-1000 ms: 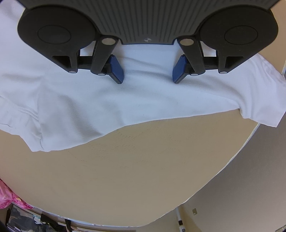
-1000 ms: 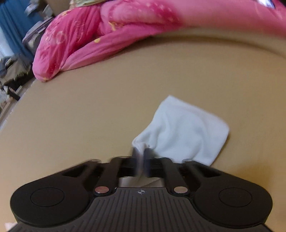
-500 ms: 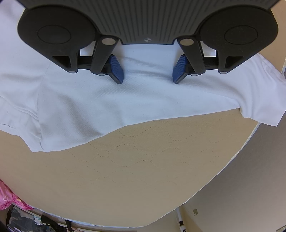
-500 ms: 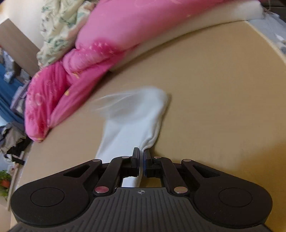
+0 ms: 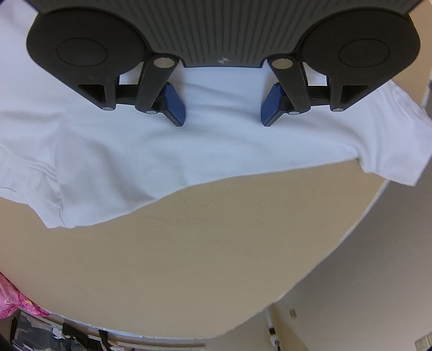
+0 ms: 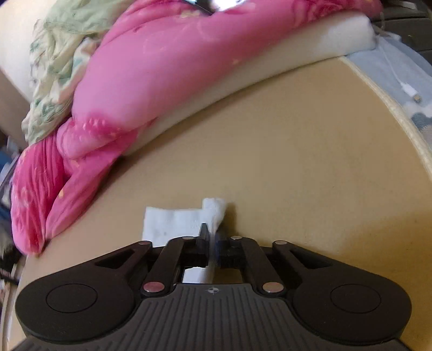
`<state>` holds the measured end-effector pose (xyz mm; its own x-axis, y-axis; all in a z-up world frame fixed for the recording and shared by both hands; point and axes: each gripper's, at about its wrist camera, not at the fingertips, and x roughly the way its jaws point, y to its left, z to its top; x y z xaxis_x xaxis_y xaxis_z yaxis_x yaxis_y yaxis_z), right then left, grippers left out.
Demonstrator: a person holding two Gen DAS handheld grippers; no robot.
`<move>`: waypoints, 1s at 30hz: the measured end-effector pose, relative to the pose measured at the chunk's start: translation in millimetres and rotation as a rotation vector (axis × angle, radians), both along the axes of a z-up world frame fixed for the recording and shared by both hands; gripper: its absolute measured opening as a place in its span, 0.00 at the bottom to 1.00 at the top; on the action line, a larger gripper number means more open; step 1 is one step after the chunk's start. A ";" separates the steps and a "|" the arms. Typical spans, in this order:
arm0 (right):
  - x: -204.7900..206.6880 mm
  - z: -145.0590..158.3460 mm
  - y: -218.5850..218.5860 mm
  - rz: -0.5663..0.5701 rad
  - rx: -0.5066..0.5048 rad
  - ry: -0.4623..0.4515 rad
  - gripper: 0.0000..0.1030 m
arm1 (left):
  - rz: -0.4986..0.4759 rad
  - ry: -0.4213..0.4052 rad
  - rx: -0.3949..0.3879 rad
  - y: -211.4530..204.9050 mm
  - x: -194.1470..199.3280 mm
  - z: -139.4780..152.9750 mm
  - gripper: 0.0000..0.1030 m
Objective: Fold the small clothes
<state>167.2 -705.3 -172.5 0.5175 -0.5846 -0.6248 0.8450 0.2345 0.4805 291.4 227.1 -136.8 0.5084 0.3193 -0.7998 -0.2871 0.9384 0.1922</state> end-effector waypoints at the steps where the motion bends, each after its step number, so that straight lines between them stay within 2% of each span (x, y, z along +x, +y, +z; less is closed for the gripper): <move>1: 2.7 10.5 5.6 -0.010 -0.015 0.035 0.16 | -0.006 -0.018 0.027 -3.9 -2.7 4.7 0.66; 2: 1.7 24.9 16.7 -0.035 -0.056 0.041 0.24 | -0.014 -0.047 0.042 -7.8 -6.2 11.0 0.66; 4: -1.1 48.8 42.2 -0.048 -0.151 0.039 0.25 | -0.038 -0.122 0.001 -13.3 -16.3 26.9 0.66; 5: 2.9 62.5 60.9 0.001 -0.202 0.029 0.26 | -0.050 -0.155 -0.039 -14.4 -20.6 33.8 0.66; 7: 13.3 77.2 92.3 0.140 -0.219 -0.019 0.27 | -0.074 -0.189 -0.117 -15.7 -25.9 39.7 0.66; 9: 32.3 85.6 127.8 0.341 -0.174 -0.087 0.28 | -0.083 -0.132 -0.197 -13.8 -20.1 29.2 0.66; 11: 57.8 86.4 168.9 0.594 -0.099 -0.127 0.36 | -0.060 0.027 -0.225 -10.2 -8.7 3.5 0.66; 12: 71.5 83.2 186.8 0.712 -0.048 -0.120 0.38 | -0.048 0.048 -0.209 -9.4 -8.6 -3.1 0.66; 13: 86.2 76.2 210.5 0.839 0.006 -0.091 0.39 | -0.056 0.033 -0.181 -13.9 -7.7 2.0 0.64; 14: 94.2 70.8 229.0 0.904 0.017 -0.065 0.39 | -0.067 0.005 -0.164 -18.4 -5.5 10.3 0.62; 16: 108.8 60.2 267.1 0.996 -0.020 0.000 0.40 | -0.088 -0.090 -0.178 -24.2 2.7 27.0 0.62; 20: 149.9 46.8 321.9 1.168 -0.130 0.109 0.47 | -0.166 -0.157 -0.229 -40.8 49.8 39.9 0.64; 22: 173.2 41.2 342.2 1.232 -0.124 0.133 0.50 | -0.174 -0.156 -0.233 -50.4 77.7 35.3 0.71; 25: 197.5 26.4 368.4 1.303 -0.056 0.178 0.57 | -0.200 -0.096 -0.281 -57.7 113.8 13.0 0.71; 26: 201.8 23.7 377.6 1.321 -0.097 0.208 0.58 | -0.204 -0.067 -0.262 -58.7 124.5 3.4 0.70; 27: 199.4 26.6 389.0 1.336 -0.162 0.225 0.55 | -0.225 -0.046 -0.241 -61.7 130.7 -5.2 0.50; 28: 201.5 28.6 394.2 1.357 -0.192 0.225 0.30 | -0.277 -0.036 -0.243 -68.5 133.0 -11.8 0.05; 29: 200.9 31.5 397.3 1.397 -0.197 0.202 0.13 | -0.329 -0.037 -0.254 -73.0 135.6 -12.8 0.02; 30: 200.3 35.4 399.7 1.403 -0.226 0.200 0.11 | -0.356 -0.054 -0.212 -79.0 137.4 -9.4 0.02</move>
